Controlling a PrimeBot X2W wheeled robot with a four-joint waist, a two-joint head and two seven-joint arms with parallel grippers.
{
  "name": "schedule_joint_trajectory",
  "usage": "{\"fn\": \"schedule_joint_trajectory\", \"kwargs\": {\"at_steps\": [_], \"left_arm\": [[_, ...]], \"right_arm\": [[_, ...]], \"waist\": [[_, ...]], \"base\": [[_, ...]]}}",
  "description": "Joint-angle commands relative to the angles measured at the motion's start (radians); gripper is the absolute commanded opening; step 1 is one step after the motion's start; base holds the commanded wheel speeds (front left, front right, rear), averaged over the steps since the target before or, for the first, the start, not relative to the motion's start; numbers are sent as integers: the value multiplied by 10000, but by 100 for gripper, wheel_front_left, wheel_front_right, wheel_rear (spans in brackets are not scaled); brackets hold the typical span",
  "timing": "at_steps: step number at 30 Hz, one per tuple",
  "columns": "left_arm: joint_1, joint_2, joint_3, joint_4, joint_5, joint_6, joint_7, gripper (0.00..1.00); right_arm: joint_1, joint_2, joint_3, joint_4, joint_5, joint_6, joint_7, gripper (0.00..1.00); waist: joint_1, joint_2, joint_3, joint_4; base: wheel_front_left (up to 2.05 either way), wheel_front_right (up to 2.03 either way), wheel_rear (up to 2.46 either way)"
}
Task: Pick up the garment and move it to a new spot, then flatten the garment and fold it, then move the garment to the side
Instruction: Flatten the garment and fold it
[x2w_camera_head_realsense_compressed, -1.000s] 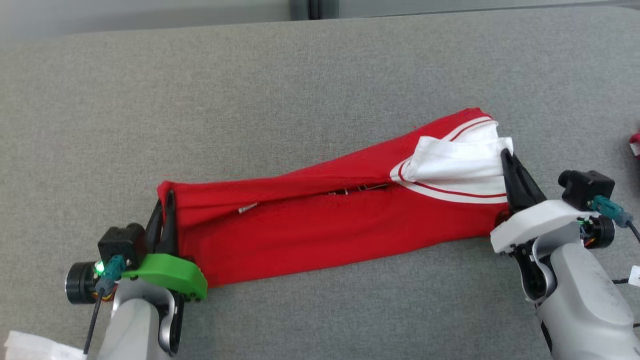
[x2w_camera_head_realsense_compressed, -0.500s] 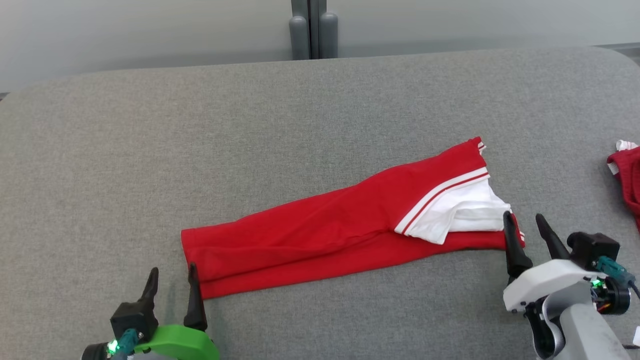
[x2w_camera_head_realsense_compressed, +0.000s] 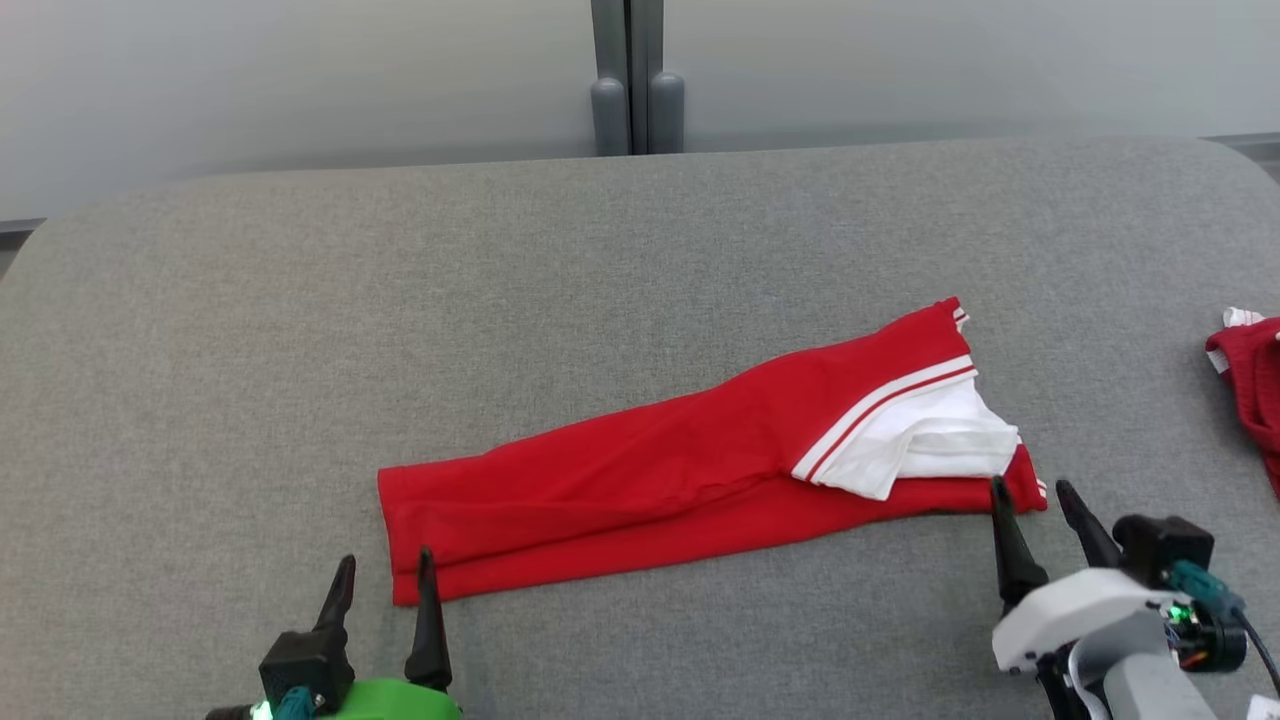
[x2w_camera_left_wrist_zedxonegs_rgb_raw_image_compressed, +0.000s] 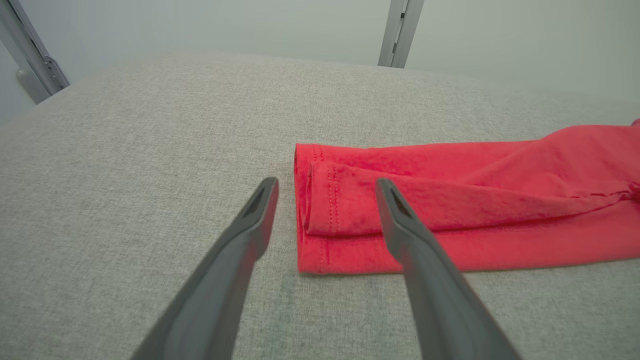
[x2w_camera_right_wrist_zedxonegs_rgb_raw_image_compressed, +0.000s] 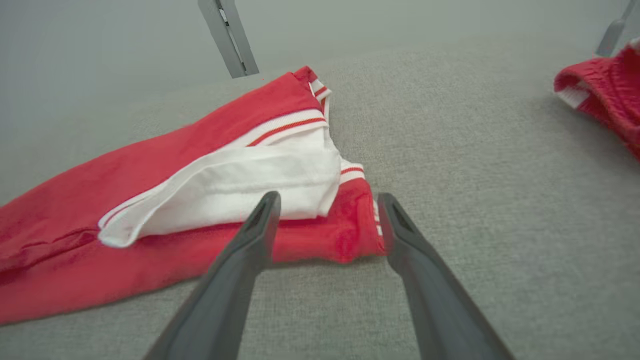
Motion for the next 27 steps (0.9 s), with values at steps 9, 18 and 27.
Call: {"fn": "schedule_joint_trajectory", "kwargs": {"at_steps": [9,18,27], "left_arm": [[-1026,31,-457,-74,-255,21,2,100],[-1403,31,-684,-107,-386,76,2,100],[-1206,26,-406,-151,-132,-51,2,100]], "right_arm": [[-3193,-547,60,2167,-932,-18,265,100],[-3861,-560,640,5305,-7,-13,1405,49],[-3265,-1194,380,5432,985,-61,161,0]], "waist": [[0,0,1419,630],[0,0,1741,991],[0,0,1343,128]], "base": [[0,0,0],[0,0,0],[0,0,0]]}}
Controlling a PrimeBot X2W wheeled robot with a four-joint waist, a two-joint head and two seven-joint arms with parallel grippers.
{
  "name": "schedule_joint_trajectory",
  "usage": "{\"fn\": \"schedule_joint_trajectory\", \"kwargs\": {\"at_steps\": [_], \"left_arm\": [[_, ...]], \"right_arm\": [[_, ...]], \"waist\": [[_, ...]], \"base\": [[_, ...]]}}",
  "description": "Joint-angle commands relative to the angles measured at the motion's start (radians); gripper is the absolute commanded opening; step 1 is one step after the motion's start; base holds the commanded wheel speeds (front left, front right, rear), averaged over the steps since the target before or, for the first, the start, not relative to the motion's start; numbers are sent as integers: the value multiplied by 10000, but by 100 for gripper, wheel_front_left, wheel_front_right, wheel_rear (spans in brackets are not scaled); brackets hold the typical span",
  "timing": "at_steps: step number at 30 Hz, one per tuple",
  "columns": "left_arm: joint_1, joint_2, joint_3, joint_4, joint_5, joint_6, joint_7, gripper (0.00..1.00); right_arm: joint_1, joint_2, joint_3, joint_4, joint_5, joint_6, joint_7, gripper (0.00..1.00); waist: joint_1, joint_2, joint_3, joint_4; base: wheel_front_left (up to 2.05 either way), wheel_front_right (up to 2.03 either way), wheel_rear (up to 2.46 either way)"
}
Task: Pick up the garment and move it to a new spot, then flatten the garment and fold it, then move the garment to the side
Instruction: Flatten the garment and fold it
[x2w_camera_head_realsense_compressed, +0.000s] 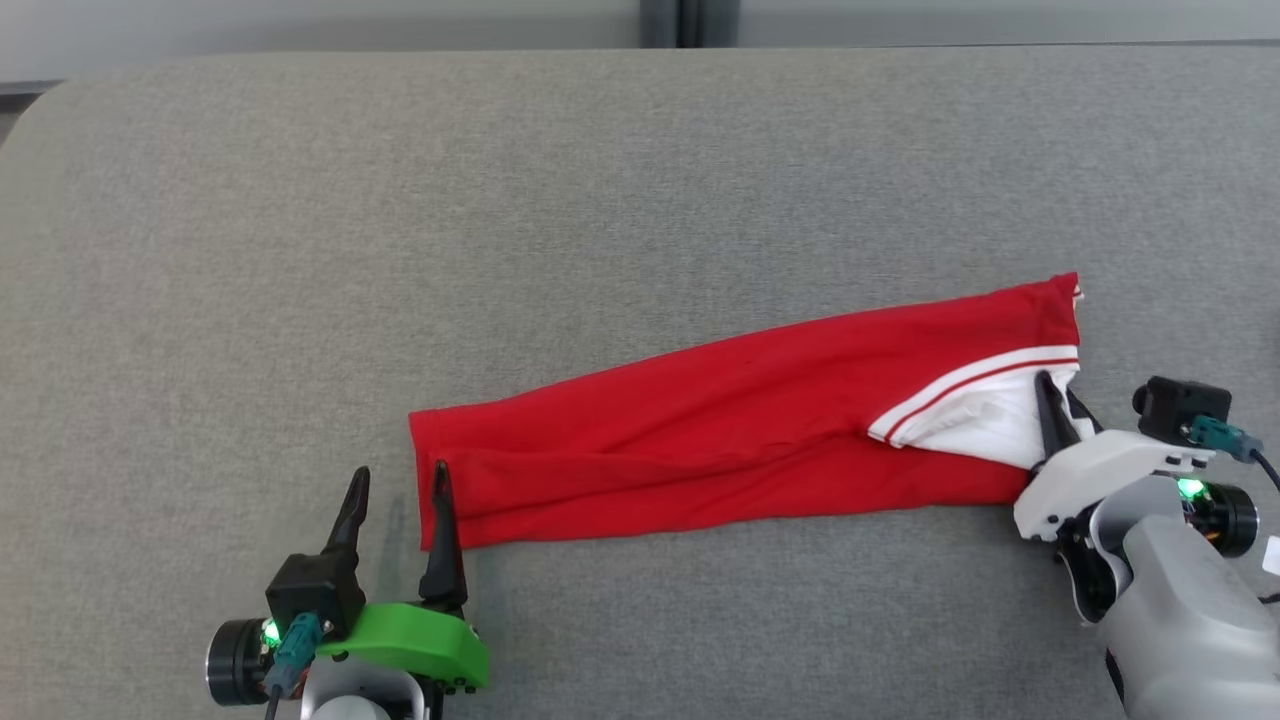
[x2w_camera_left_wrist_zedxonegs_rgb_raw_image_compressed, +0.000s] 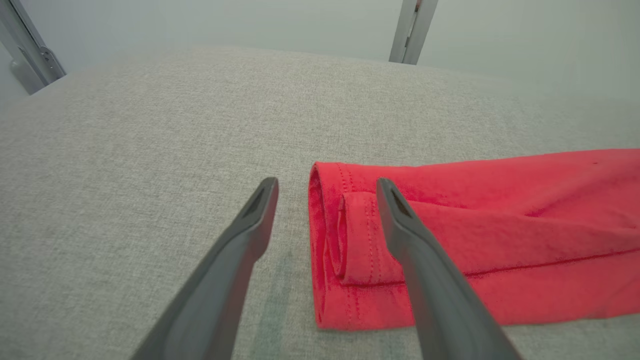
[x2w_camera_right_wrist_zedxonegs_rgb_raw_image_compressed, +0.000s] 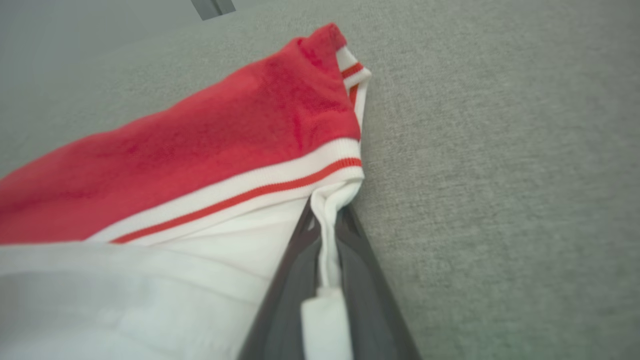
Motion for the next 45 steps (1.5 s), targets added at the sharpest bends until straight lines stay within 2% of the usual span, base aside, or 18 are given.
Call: {"fn": "schedule_joint_trajectory", "kwargs": {"at_steps": [1,4,9,11,13,15,20,25,32,37,39,40,43,45], "left_arm": [[49,22,19,6,89,-34,2,100],[58,26,20,52,96,-79,2,100],[118,28,-65,126,40,-73,2,100],[170,27,-97,167,4,-58,2,100],[211,27,-126,173,-23,-63,2,100],[198,27,-176,191,-2,-103,2,100],[258,30,-293,230,-18,-156,2,100],[364,29,-464,257,-24,-180,2,100],[449,26,-799,308,-94,-158,2,100],[336,24,-1107,364,-123,-203,2,100],[228,23,-1250,389,-157,-206,2,100],[198,26,-1283,398,-178,-173,2,100],[136,23,-1330,380,-228,-76,2,100],[124,23,-1261,330,-221,-17,2,100]], "right_arm": [[904,-311,-148,366,171,-126,132,0],[1047,-536,-378,19,332,-140,64,0],[1363,-540,-893,-1528,380,-75,3,0],[1590,-288,-661,-2144,553,-75,-4,0],[1773,11,-5,-2867,998,-68,-5,0],[1871,32,602,-3506,1452,-71,-5,0],[1879,302,2460,-4722,2526,-68,146,0],[1611,614,3981,-5293,3431,-68,617,0],[750,913,5746,-4687,3436,-69,558,0],[69,920,6695,-4030,4061,-68,280,0],[-199,937,7093,-3852,4469,-68,176,49],[-315,932,7236,-3699,4652,-68,135,100],[-628,919,7407,-3313,4790,-68,18,100],[-766,915,7173,-3046,4446,-69,-10,100]], "waist": [[0,0,-329,-575],[0,0,-465,-957],[0,0,-678,-1429],[0,0,-779,-1501],[0,0,-834,-1515],[0,0,-880,-1472],[0,0,-984,-1039],[0,0,-1058,-339],[0,0,-1021,874],[0,0,-940,1532],[0,0,-903,1690],[0,0,-896,1724],[0,0,-911,1679],[0,0,-950,1468]], "base": [[0,0,0],[0,0,0],[0,0,0],[0,0,0],[0,0,0],[0,0,0],[0,0,0],[0,0,0],[0,0,0],[0,0,0],[0,0,0],[0,0,0],[0,0,0],[0,0,0]]}}
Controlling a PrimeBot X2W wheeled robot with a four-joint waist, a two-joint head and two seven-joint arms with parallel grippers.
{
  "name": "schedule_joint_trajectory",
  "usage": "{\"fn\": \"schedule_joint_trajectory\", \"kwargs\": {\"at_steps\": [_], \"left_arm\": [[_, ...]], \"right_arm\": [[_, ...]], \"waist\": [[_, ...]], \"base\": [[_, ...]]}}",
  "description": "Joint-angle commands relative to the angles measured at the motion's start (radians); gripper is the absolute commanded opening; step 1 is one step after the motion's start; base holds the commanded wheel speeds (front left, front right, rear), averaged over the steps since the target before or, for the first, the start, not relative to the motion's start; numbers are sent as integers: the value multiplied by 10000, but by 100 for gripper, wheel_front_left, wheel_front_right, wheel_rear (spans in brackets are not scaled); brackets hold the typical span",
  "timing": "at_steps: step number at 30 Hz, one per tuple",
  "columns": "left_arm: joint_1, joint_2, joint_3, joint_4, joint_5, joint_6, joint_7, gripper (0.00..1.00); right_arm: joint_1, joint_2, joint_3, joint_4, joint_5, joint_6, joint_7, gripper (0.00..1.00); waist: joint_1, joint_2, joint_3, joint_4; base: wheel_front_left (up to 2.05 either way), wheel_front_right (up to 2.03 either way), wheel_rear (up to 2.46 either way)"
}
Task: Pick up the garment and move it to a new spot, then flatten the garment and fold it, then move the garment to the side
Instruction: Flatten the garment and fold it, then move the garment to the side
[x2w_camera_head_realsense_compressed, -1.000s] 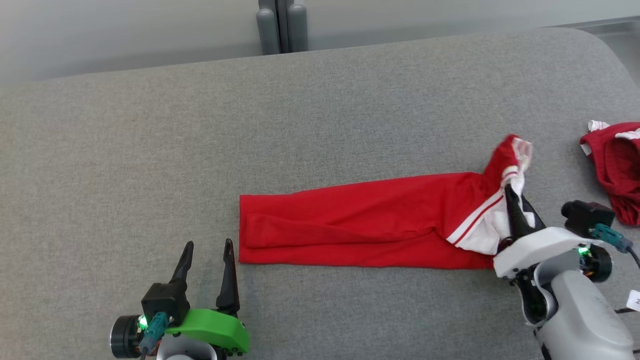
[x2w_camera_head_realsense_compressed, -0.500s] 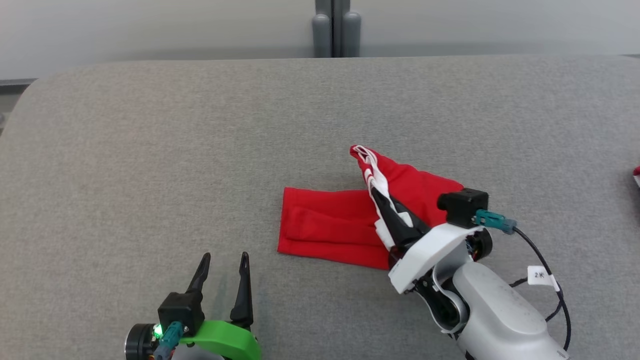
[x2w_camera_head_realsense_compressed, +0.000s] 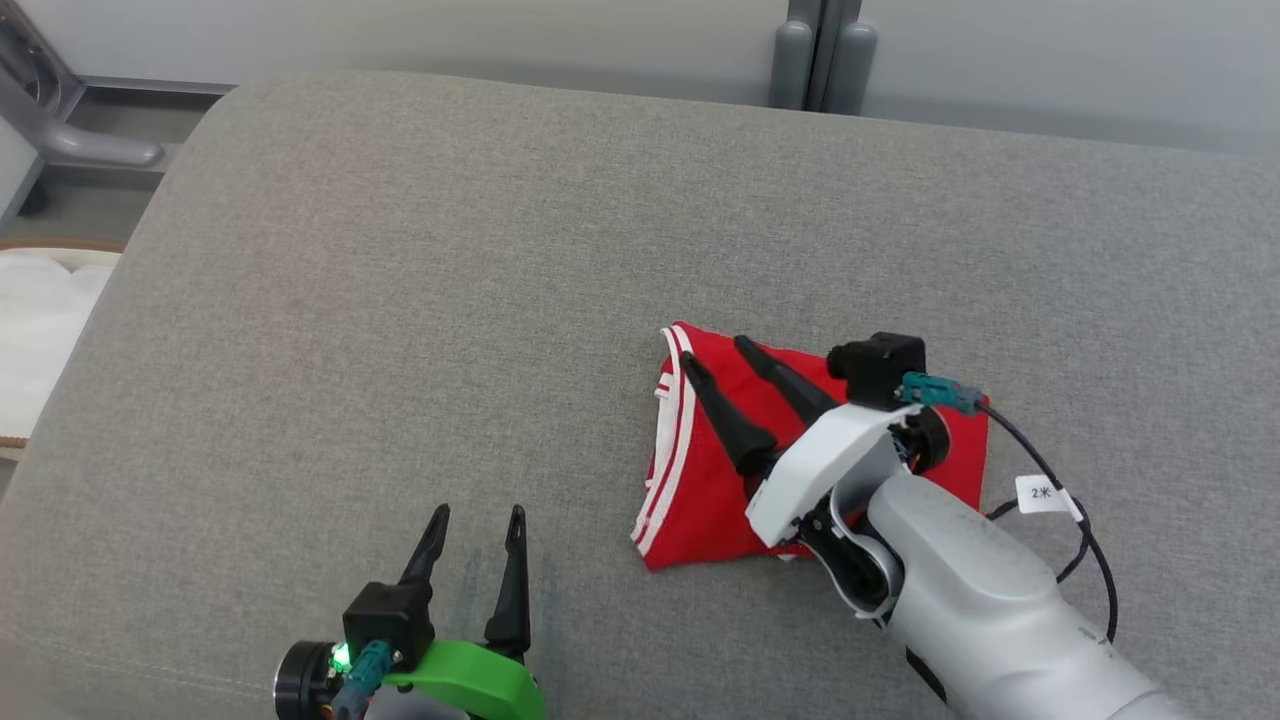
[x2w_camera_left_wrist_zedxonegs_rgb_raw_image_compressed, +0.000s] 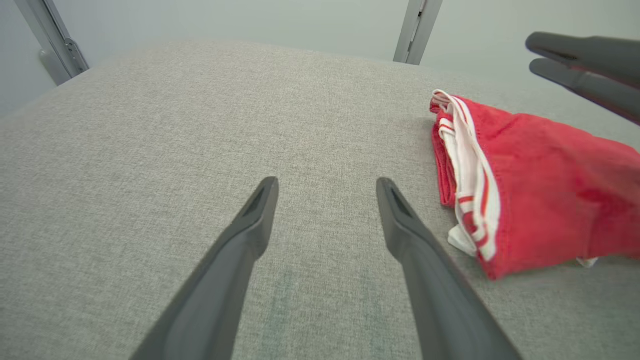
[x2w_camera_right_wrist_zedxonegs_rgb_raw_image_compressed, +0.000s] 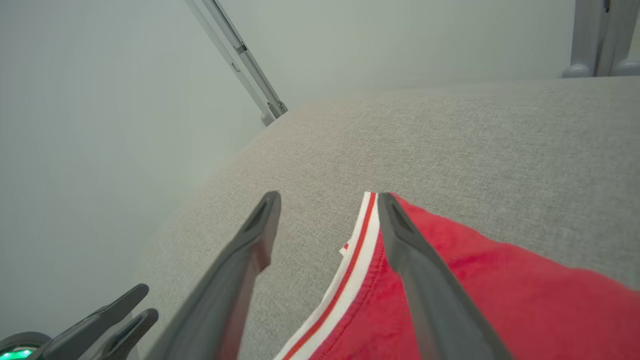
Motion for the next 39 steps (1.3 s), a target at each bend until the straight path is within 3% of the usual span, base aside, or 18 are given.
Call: {"fn": "schedule_joint_trajectory", "kwargs": {"at_steps": [1,4,10,18,29,39], "left_arm": [[-151,26,69,-35,13,85,2,100],[-152,28,252,-47,129,59,2,100],[-284,30,688,-127,365,12,2,100],[-210,29,1127,-73,729,-136,2,100],[282,39,1610,-156,1270,-19,2,100],[343,34,1579,-275,1092,56,2,100]], "right_arm": [[-12,-88,-344,69,-240,-2,-48,100],[355,-77,-1418,223,-1048,-4,-47,100],[1528,-155,-4551,-129,-3668,-5,-51,100],[3097,-138,-6652,-1030,-5564,-5,-55,100],[4260,-50,-7699,-1899,-6586,-5,-54,100],[4230,-52,-7248,-1811,-6357,-5,-55,100]], "waist": [[0,0,-37,-265],[0,0,-118,-731],[0,0,-225,-1814],[0,0,-350,-2880],[0,0,-579,-3394],[0,0,-363,-3068]], "base": [[0,0,0],[0,0,0],[0,0,0],[0,0,0],[0,0,0],[0,0,0]]}}
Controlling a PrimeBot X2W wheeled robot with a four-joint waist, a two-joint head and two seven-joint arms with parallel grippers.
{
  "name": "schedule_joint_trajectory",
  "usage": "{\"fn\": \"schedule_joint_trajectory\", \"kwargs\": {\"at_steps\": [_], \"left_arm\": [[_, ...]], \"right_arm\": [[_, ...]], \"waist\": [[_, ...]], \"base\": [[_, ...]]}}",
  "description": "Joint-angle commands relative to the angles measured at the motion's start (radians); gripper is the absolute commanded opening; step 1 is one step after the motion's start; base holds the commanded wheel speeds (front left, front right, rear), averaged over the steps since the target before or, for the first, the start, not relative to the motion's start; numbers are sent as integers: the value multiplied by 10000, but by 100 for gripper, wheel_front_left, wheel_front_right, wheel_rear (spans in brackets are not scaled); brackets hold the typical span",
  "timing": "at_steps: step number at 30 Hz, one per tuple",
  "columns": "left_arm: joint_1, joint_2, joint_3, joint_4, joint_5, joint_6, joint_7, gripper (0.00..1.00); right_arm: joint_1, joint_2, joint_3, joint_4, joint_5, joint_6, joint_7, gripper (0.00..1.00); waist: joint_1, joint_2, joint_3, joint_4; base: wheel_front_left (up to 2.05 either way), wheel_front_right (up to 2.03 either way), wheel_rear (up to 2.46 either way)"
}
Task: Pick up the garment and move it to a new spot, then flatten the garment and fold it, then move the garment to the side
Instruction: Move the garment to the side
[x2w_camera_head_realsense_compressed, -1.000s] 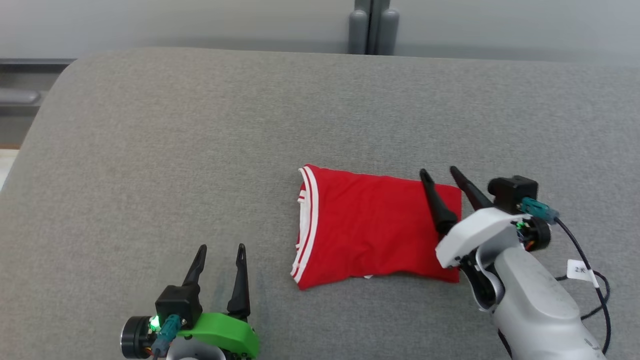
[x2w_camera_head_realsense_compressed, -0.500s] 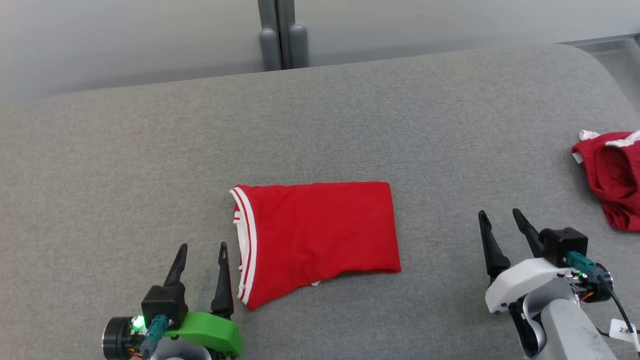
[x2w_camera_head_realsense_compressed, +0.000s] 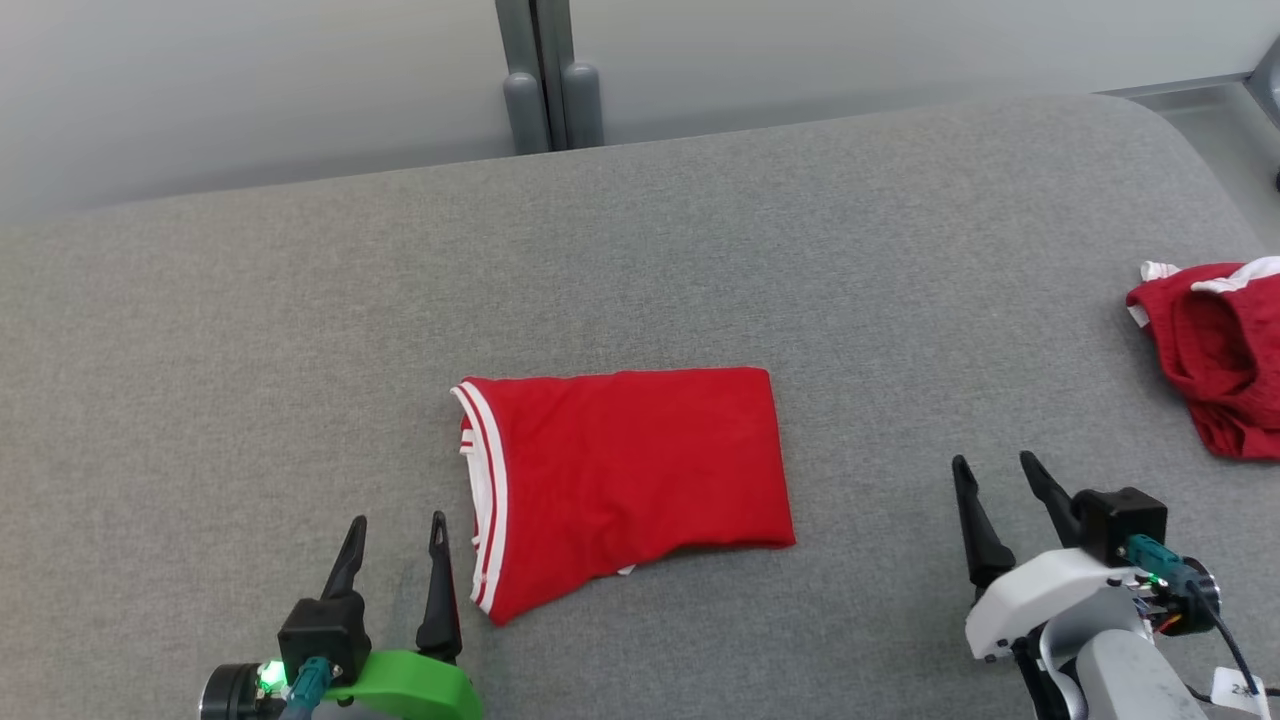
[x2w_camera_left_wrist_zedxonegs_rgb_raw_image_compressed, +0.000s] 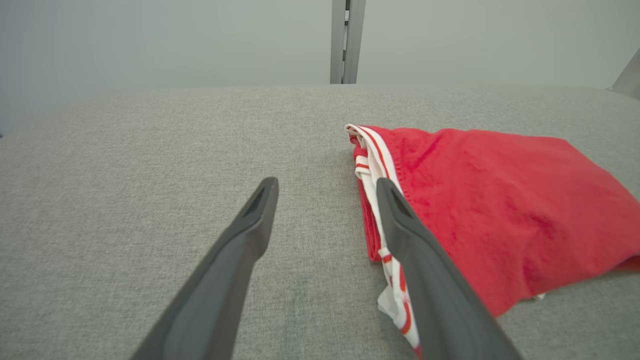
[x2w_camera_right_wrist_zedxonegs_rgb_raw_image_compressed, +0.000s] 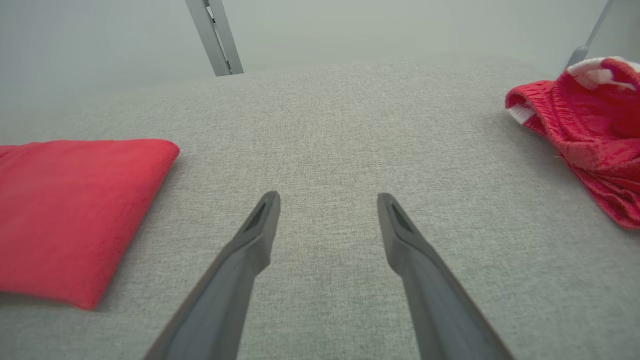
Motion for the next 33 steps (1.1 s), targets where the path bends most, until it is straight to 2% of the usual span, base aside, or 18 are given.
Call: {"fn": "schedule_joint_trajectory", "kwargs": {"at_steps": [1,5,10,17,18,19,20,25,26,33], "left_arm": [[-179,44,-53,-24,-40,33,2,100],[-590,42,-387,-87,-370,78,3,100],[-813,44,-733,-86,-511,131,3,100],[-780,39,-960,-37,-665,162,3,100],[-781,39,-976,-29,-663,169,3,100],[-776,39,-969,-33,-656,183,3,100],[-774,38,-966,-36,-646,167,3,100],[-786,39,-812,-7,-497,64,3,100],[-718,45,-720,15,-375,-22,3,100],[-1003,45,-619,100,-13,-298,3,100]], "right_arm": [[-202,-16,232,52,77,-7,-41,100],[-1117,-18,1436,434,448,-7,-40,100],[-2084,-33,2393,1132,972,-9,-40,100],[-2635,-26,3291,3377,1463,-3,252,100],[-2573,-14,3476,3671,1575,-3,388,85],[-2493,17,3740,3971,1707,-4,523,37],[-2441,32,3941,4130,1813,-4,555,0],[-2474,-58,4205,4767,2244,-23,335,0],[-2486,-82,4112,4925,2373,-50,235,0],[-2503,-277,3544,4993,2388,-98,125,0]], "waist": [[0,0,219,224],[0,0,769,903],[0,0,1109,1527],[0,0,1216,1990],[0,0,1229,1990],[0,0,1240,1962],[0,0,1250,1919],[0,0,1197,1131],[0,0,1149,587],[0,0,1208,-1624]], "base": [[0,0,0],[0,0,0],[0,0,0],[0,0,0],[0,0,0],[0,0,0],[0,0,0],[0,0,0],[0,0,0],[0,0,0]]}}
